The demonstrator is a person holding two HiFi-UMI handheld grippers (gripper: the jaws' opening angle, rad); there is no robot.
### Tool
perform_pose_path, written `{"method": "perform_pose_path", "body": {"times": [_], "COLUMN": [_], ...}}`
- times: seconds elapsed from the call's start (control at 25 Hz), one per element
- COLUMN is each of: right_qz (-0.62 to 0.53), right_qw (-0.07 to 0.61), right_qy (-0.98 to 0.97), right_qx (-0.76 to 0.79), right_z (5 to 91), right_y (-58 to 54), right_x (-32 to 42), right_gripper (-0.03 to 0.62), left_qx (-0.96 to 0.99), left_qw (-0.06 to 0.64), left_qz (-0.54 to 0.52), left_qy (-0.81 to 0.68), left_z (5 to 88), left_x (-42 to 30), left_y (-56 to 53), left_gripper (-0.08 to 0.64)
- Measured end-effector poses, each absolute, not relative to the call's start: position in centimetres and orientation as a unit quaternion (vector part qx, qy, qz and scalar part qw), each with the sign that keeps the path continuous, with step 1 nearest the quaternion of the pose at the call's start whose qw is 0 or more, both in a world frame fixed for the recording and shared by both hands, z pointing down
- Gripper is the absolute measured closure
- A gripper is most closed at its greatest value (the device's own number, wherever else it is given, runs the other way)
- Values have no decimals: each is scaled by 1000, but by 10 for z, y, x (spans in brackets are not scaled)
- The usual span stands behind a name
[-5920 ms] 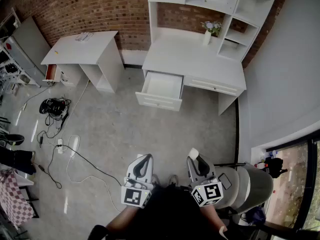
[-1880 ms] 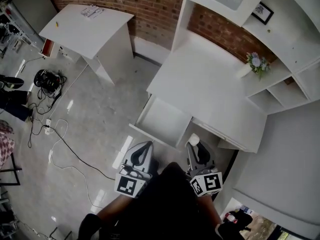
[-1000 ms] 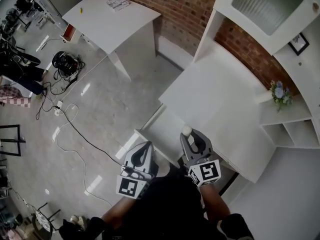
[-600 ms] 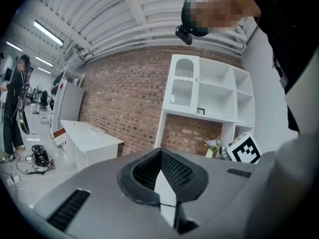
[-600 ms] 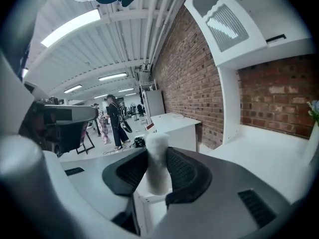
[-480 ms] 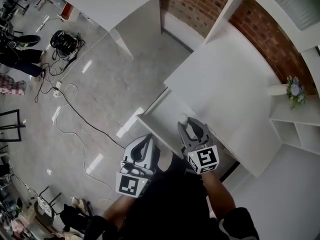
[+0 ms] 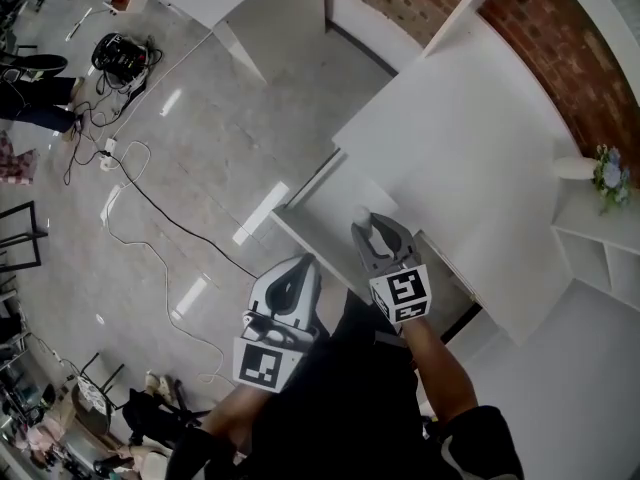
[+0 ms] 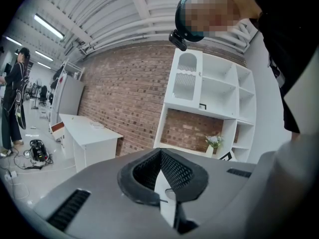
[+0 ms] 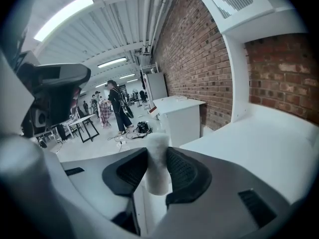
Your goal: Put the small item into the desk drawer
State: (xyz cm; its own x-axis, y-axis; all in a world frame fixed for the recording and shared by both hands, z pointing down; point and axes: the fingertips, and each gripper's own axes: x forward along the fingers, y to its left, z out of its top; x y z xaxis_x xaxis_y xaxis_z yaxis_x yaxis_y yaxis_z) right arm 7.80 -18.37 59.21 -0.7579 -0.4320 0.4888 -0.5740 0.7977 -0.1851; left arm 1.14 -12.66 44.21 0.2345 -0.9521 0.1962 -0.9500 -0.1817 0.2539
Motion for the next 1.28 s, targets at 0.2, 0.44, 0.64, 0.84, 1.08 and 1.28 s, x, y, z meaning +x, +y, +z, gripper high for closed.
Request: {"method": "perform_pose_path", "body": {"times": [0.2,0.44,0.64,0.84,1.08,1.28], "right_qz": [184,211,218,232,249,276], "right_qw": [244,278,308,332,373,399], "right_qy": [-914,-898,-890,-879,-857,-835], "right_qx": [267,267,256,253,253,260], "right_z": [632,688,722,769,831,870], "right_y": [-186,-190,-189,-189,-188,-186], "right_x": [74,75,71,66,66,71], "right_gripper": [453,453,453,453,453,453], "left_qx": [767,762,760,757,758,757], "left_qw": [173,187,194,205,219,229], "left_qz": [-2,1,1,2,7,13], "left_qy": [-618,-620,-621,-621,-615,-612], "left_z": [453,470,476,491,502,510], "left_x": [7,6,4,0,-6,-13], "left_y": [-133,-139,-145,-147,-154,-157], "left_gripper": [535,535,535,535,535,536]}}
